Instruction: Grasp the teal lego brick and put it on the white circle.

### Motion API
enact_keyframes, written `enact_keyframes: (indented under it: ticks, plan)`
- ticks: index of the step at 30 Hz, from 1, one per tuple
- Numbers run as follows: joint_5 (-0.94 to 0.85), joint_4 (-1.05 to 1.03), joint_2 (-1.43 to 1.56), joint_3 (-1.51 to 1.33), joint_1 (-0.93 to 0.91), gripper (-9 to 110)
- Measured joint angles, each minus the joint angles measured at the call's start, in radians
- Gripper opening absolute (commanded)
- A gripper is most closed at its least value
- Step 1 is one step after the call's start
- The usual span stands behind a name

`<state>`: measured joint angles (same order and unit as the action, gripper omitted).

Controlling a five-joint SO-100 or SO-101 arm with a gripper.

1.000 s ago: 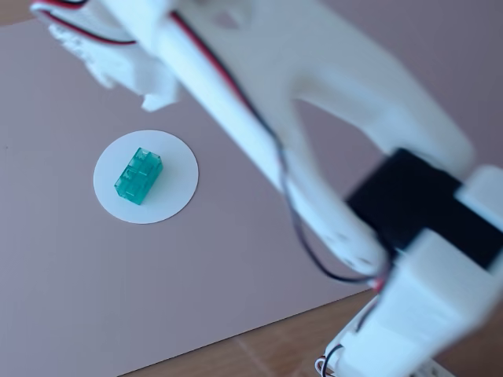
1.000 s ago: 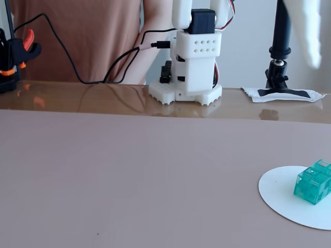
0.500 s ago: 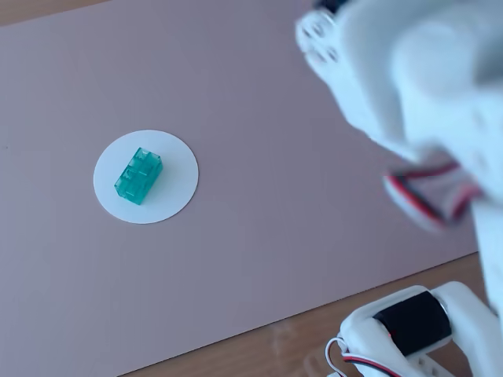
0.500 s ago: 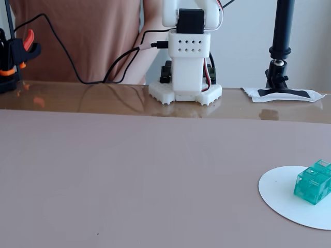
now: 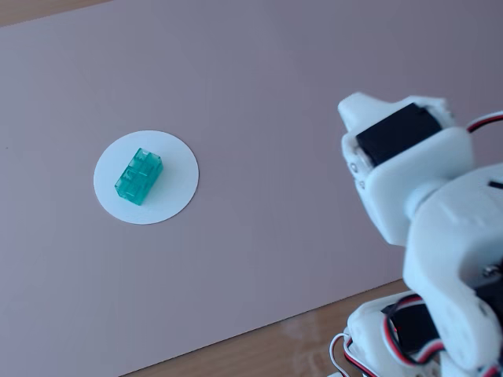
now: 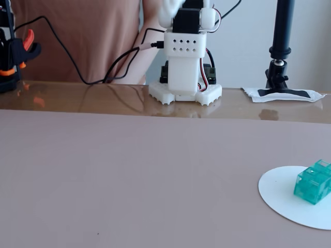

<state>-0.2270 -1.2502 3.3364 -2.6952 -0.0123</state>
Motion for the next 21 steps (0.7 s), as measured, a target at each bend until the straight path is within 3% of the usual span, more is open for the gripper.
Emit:
enact_keyframes:
  ticks: [11,21]
  plan:
    - [0.041,0.06,0.011,-0.308,0.011,0]
    - [0.04,0.067,0.012,-0.36,0.014,0]
